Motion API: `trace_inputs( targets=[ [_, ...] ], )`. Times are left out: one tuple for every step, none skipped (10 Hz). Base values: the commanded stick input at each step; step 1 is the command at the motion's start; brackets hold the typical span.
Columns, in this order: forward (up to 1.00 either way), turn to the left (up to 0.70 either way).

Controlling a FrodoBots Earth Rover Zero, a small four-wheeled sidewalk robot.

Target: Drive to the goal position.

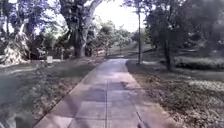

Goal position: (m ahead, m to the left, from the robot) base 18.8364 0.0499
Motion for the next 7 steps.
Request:
trace_inputs(
  targets=[
    [0.5, 0.0],
    [0.5, 0.0],
    [0.5, 0.0],
    [0.5, 0.0],
    [0.5, 0.0],
    [0.5, 0.0],
    [0.5, 0.0]
  ],
)
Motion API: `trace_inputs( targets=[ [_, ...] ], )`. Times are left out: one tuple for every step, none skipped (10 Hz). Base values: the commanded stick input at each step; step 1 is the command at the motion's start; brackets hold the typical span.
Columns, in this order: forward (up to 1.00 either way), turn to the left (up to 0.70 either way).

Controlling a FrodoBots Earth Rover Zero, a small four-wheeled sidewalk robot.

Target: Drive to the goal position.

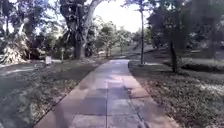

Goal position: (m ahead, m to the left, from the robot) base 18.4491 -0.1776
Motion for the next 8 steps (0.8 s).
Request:
trace_inputs(
  targets=[
    [0.5, 0.0],
    [0.5, 0.0],
    [0.5, 0.0],
    [0.5, 0.0],
    [0.5, 0.0],
    [0.5, 0.0],
    [0.5, 0.0],
    [0.5, 0.0]
  ],
)
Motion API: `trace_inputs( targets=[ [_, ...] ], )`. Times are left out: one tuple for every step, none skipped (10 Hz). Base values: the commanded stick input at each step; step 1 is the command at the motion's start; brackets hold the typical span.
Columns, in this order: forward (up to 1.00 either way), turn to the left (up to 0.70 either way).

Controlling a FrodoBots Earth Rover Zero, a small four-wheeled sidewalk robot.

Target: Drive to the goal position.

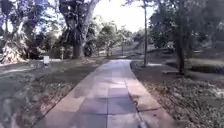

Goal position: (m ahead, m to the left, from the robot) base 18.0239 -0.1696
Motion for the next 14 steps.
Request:
trace_inputs(
  targets=[
    [0.5, 0.0],
    [0.5, 0.0],
    [0.5, 0.0],
    [0.5, 0.0],
    [0.5, 0.0],
    [0.5, 0.0],
    [0.5, 0.0],
    [0.5, 0.0],
    [0.5, 0.0],
    [0.5, 0.0],
    [0.5, 0.0],
    [0.5, 0.0],
    [0.5, 0.0],
    [0.5, 0.0]
  ],
)
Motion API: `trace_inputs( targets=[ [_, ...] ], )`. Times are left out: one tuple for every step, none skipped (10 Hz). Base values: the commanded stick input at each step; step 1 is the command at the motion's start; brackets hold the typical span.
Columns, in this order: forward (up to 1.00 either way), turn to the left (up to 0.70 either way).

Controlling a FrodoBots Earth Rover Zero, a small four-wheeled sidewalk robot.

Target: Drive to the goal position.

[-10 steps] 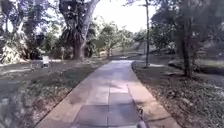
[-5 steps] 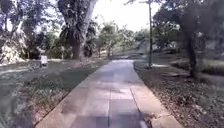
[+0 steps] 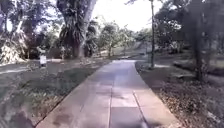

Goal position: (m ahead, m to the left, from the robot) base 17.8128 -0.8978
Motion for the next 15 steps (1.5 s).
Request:
trace_inputs(
  targets=[
    [0.5, 0.0],
    [0.5, 0.0],
    [0.5, 0.0],
    [0.5, 0.0],
    [0.5, 0.0],
    [0.5, 0.0],
    [0.5, 0.0],
    [0.5, 0.0],
    [0.5, 0.0],
    [0.5, 0.0],
    [0.5, 0.0],
    [0.5, 0.0],
    [0.5, 0.0],
    [0.5, 0.0],
    [0.5, 0.0]
  ],
)
